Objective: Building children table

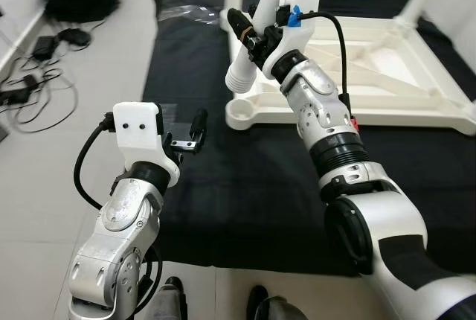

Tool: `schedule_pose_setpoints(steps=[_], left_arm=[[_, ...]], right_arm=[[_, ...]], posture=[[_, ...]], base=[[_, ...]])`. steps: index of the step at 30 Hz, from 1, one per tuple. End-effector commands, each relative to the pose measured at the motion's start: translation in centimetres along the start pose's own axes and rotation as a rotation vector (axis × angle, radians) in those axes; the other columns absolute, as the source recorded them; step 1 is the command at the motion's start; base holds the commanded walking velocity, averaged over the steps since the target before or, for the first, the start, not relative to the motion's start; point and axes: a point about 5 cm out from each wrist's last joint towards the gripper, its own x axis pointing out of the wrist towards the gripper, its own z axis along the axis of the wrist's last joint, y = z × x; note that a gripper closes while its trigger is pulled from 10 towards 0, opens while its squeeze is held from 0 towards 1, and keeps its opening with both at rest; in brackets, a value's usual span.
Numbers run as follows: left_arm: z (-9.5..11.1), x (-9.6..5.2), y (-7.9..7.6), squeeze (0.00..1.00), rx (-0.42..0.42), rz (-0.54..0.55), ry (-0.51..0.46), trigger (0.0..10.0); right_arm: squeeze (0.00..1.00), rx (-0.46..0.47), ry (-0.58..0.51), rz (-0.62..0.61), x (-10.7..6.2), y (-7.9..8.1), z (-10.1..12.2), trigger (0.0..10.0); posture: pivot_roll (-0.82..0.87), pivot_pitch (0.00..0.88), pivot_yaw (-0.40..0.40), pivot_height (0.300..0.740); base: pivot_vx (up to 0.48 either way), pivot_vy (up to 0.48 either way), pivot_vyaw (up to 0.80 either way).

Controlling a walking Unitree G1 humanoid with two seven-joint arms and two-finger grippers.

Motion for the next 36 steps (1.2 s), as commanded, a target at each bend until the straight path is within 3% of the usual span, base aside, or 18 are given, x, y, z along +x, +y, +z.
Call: schedule_pose_setpoints(steps=[1,5,12,19,21,24,26,31,36], left_arm=[[0.0,-0.2,-0.3,0.00,-0.008,-0.009,0.003,10.0],[0.4,0.3,-0.1,0.00,0.005,-0.003,-0.021,10.0],[0.3,0.2,-0.4,0.00,-0.003,-0.011,-0.026,10.0],[-0.8,-0.7,-1.0,0.00,0.018,-0.106,0.035,10.0],[-1.3,-1.3,-1.4,0.00,0.025,-0.136,0.061,10.0],[-1.5,-1.5,-1.6,0.00,0.019,-0.144,0.068,10.0],[-1.7,-1.8,-2.1,0.00,0.009,-0.150,0.077,10.0],[-1.6,-2.2,-3.0,0.00,-0.009,-0.157,0.080,10.0],[-1.2,-3.0,-4.1,0.00,-0.039,-0.166,0.080,10.0]], right_arm=[[0.00,-0.015,-0.037,-0.019,0.0,-0.4,0.8,10.0],[0.00,-0.002,-0.088,-0.042,-0.4,-0.6,0.9,10.0],[0.00,0.059,-0.099,0.025,-0.5,0.0,0.7,10.0],[0.00,0.008,-0.020,0.139,0.4,0.2,1.0,10.0],[0.00,-0.058,0.086,0.210,0.5,0.7,-0.1,10.0],[0.00,-0.073,0.129,0.230,0.4,0.8,-0.6,10.0],[0.00,-0.088,0.183,0.307,0.2,1.4,-1.3,10.0],[0.00,-0.080,0.204,0.406,0.3,2.2,-1.6,10.0],[0.00,-0.073,0.172,0.366,1.0,2.5,-0.8,10.0]], posture=[[0.03,0.270,-0.112,0.740],[0.03,0.240,-0.119,0.740],[0.03,0.218,-0.122,0.740],[0.04,0.221,-0.143,0.740],[0.04,0.237,-0.151,0.740],[0.04,0.237,-0.151,0.740],[0.04,0.259,-0.160,0.740],[0.04,0.287,-0.169,0.740],[0.04,0.337,-0.182,0.740]], base=[[0.000,0.000,0.00],[0.000,0.000,0.00],[0.000,0.000,0.00],[0.000,0.000,0.00],[0.000,0.000,0.00],[0.000,0.000,0.00],[0.000,0.000,0.00],[0.000,0.000,0.00],[0.000,0.000,0.00]])
